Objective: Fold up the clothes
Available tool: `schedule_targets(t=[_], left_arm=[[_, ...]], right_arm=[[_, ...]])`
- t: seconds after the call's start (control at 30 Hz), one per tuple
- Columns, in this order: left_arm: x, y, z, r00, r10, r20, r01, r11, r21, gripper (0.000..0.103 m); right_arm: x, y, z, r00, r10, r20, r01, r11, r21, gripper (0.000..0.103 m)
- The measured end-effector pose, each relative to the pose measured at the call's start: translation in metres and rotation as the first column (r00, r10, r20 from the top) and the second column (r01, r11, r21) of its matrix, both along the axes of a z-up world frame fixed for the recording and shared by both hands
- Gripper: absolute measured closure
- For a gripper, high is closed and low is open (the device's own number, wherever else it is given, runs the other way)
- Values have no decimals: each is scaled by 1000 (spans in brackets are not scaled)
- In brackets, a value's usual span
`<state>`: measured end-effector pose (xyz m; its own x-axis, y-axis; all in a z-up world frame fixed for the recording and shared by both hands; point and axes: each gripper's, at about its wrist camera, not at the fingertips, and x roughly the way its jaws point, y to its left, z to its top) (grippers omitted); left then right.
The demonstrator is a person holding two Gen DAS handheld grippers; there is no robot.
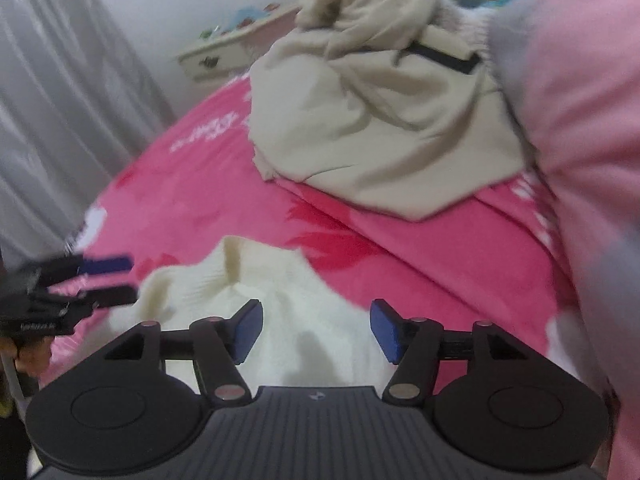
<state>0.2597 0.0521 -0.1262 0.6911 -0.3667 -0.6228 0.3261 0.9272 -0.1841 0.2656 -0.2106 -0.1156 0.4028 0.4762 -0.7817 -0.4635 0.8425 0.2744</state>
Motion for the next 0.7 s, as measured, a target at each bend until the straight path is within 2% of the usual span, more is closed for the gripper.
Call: schedule_targets(t=[0.13,0.3,0.47,0.53,0.7], left_arm=[[21,-23,-13,999,-51,1,51,997,61,43],[35,-34,-28,997,-82,-17,83,992,97,43],[43,-31,-36,997,-48,-55,50,998,31,45],[45,-31,-36,997,-47,-57,48,999,18,51],[47,-34,-35,996,-56,-72,56,998,-5,54]], right_arm=[[16,19,-17,998,59,-2,-59,997,-40,41],[27,29,-35,996,93,-5,-94,995,-27,41],[33,27,-44,995,97,-7,-97,995,15,43],[34,26,-46,995,101,-8,-101,994,30,43],[35,23,-47,992,117,-38,-114,990,77,52]])
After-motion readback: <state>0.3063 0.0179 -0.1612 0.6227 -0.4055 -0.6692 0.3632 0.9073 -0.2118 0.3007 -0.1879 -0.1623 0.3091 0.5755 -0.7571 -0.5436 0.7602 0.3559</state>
